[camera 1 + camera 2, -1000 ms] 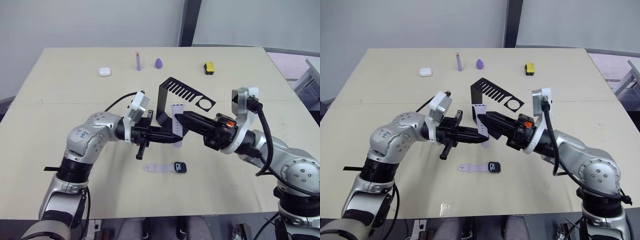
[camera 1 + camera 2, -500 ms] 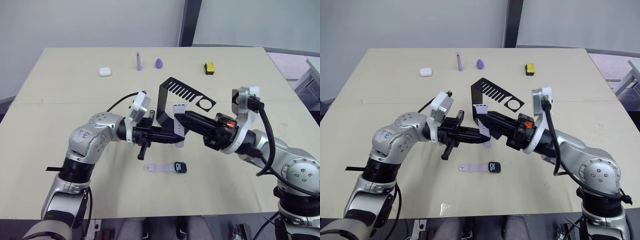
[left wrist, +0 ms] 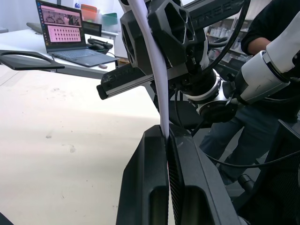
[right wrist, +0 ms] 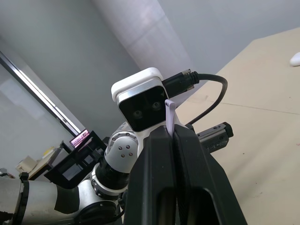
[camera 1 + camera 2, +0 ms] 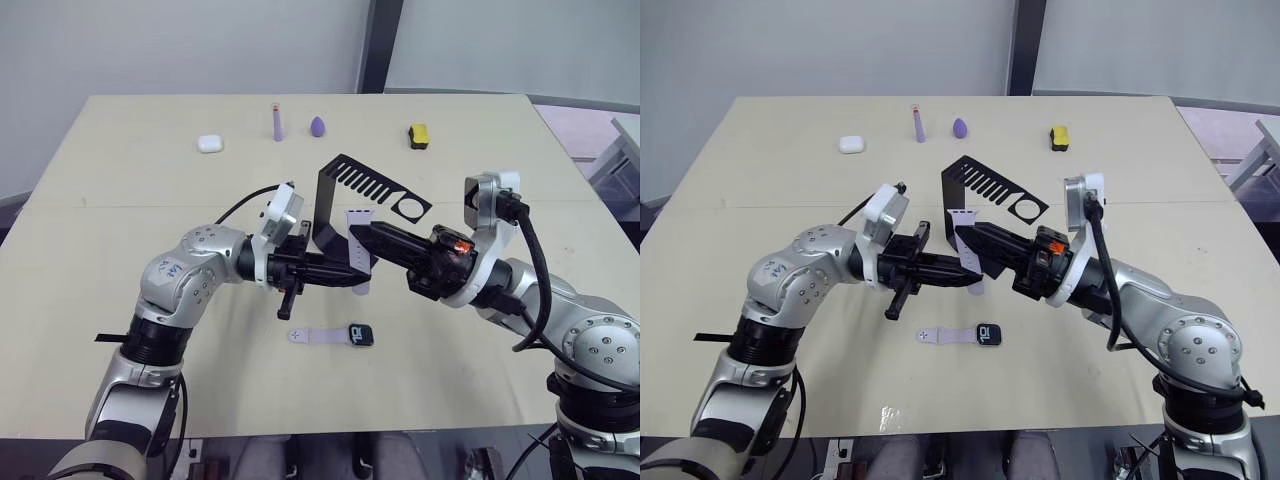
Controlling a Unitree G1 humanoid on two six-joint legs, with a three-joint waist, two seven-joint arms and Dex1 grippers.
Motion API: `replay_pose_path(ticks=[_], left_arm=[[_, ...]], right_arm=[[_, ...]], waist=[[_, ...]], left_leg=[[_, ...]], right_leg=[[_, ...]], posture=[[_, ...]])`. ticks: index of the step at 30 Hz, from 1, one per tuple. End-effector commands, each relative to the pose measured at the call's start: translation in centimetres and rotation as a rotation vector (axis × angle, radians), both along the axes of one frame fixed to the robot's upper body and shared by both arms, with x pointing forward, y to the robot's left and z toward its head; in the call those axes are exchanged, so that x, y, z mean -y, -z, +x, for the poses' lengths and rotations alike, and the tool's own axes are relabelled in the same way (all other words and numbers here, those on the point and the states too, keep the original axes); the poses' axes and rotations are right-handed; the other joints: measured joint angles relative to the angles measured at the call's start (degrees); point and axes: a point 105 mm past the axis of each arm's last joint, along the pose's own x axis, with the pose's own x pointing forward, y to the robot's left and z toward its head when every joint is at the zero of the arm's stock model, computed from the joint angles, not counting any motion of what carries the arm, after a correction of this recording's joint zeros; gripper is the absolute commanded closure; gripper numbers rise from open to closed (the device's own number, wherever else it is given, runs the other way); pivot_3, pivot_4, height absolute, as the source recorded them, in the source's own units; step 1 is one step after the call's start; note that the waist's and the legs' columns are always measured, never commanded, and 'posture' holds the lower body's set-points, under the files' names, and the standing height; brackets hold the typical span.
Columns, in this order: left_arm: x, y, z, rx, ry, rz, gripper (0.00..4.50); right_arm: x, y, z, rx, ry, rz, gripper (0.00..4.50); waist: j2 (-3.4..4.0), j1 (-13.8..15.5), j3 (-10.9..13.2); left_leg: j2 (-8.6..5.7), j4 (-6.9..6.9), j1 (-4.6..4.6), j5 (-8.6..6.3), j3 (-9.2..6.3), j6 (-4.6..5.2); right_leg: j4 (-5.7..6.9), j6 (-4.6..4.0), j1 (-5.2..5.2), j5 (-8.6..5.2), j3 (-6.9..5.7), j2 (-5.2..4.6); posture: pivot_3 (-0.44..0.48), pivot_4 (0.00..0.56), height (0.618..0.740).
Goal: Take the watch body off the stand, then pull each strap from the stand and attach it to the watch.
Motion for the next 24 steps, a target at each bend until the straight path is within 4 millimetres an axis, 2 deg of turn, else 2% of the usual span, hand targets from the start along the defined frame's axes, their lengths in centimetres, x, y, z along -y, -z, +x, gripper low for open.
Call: replay_pose_path(ticks=[1,3,6,11,13,16,19,24], left_arm=[[0.2,-0.8,-0.4,0.033,0.02,-0.007,4.5],[0.0,-0.9,-0.3,0.019,0.016,-0.009,4.5],[-1.1,-0.8,-0.3,0.023,0.012,0.01,3.55],[-2.5,0.7,0.4,0.047,-0.063,0.096,1.0],[-2.2,2.4,0.2,0.084,-0.08,0.158,0.02],[-1.5,4.5,-0.2,0.159,-0.085,0.222,0.02],[-0.3,6.5,0.7,0.145,-0.175,0.264,0.02],[0.6,8.6,0.2,0.149,-0.194,0.325,0.02]], right_arm=[[-0.2,-1.2,-0.6,0.05,-0.021,0.025,4.49],[-0.2,-1.2,-0.6,0.052,-0.017,0.023,4.49],[0.1,-1.2,-0.6,0.061,-0.007,0.004,4.5],[1.6,-0.5,-1.5,0.064,0.024,-0.082,4.5],[2.5,0.7,-2.2,0.064,0.041,-0.188,4.5],[3.8,1.8,-3.0,0.054,0.062,-0.307,4.5],[6.2,3.0,-3.9,0.031,0.102,-0.459,4.5],[7.7,4.4,-5.1,0.006,0.099,-0.589,4.5]], waist=[[0.0,0.0,0.0],[0.0,0.0,0.0],[0.0,-0.02,0.0],[0.0,0.08,0.0],[0.0,0.22,0.0],[-0.01,0.8,0.0],[-0.03,1.59,0.02],[-0.06,1.53,0.04]], left_leg=[[0.0,0.0,0.0,0.0,0.0,0.0],[0.0,0.0,0.0,0.0,0.0,0.0],[0.0,0.0,0.0,0.0,0.0,0.0],[0.01,-0.02,0.0,0.0,0.0,0.0],[0.0,-0.02,-0.01,-0.03,-0.02,0.03],[-0.05,-0.01,-0.01,-0.15,0.0,0.15],[-0.06,0.01,-0.04,-0.19,0.05,0.22],[-0.03,0.03,-0.04,-0.25,0.01,0.28]], right_leg=[[0.0,0.0,0.0,0.0,0.0,0.0],[0.0,0.0,0.0,0.0,0.0,0.0],[0.0,0.0,0.0,0.0,0.01,0.0],[-0.02,0.0,0.0,0.0,0.01,-0.01],[-0.06,0.0,0.0,0.0,0.02,-0.04],[-0.33,0.0,0.06,0.0,0.03,-0.07],[-0.56,0.07,0.09,0.04,0.04,-0.08],[-0.63,0.09,0.14,0.05,0.15,-0.12]], posture=[[0.0,0.15,0.74],[0.0,0.15,0.74],[0.0,0.15,0.74],[0.0,0.15,0.74],[0.0,0.15,0.74],[0.0,0.15,0.74],[0.0,0.15,0.74],[0.0,0.15,0.74]])
